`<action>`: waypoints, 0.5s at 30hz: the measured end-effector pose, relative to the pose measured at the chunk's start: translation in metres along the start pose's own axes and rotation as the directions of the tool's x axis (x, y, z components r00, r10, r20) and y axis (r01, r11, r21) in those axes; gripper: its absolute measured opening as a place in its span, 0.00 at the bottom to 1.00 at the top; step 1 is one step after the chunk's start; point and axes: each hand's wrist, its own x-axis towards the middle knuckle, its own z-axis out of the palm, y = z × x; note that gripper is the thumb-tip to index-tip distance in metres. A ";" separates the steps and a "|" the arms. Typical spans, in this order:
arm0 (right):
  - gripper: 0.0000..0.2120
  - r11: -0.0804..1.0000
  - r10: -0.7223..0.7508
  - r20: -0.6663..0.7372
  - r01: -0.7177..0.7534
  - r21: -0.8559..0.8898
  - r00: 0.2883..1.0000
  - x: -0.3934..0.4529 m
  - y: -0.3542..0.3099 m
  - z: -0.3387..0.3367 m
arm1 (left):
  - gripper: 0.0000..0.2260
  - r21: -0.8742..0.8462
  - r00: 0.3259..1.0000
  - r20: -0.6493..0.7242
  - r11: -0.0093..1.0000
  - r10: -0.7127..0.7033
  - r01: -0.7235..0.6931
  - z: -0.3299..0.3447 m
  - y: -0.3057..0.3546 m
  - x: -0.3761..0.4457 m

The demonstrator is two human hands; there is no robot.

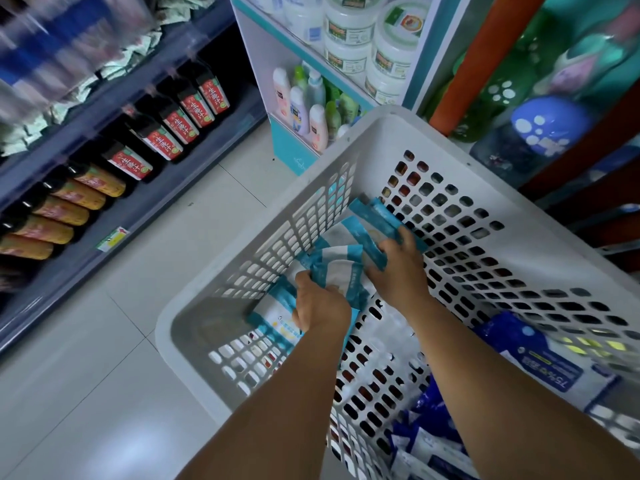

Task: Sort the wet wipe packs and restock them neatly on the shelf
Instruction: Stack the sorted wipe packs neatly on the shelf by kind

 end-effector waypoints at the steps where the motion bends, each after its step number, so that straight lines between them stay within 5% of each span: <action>1: 0.21 0.998 0.000 0.026 0.002 -0.068 1.000 0.000 0.001 0.000 | 0.15 -0.010 1.000 0.004 1.000 -0.001 0.001 -0.001 0.000 0.000; 5: 0.22 0.986 0.023 0.033 -0.017 -0.167 0.999 0.001 0.000 -0.006 | 0.15 -0.045 1.000 0.012 0.999 -0.018 0.019 -0.004 0.001 -0.002; 10: 0.31 0.995 0.078 0.042 -0.075 -0.067 0.996 0.009 -0.001 -0.011 | 0.18 -0.051 1.000 0.025 0.999 0.018 -0.016 -0.007 0.005 -0.005; 15: 0.19 0.996 0.070 0.094 -0.065 -0.059 0.993 -0.003 0.005 -0.004 | 0.16 -0.079 0.999 0.051 0.997 0.018 -0.014 -0.009 0.009 -0.010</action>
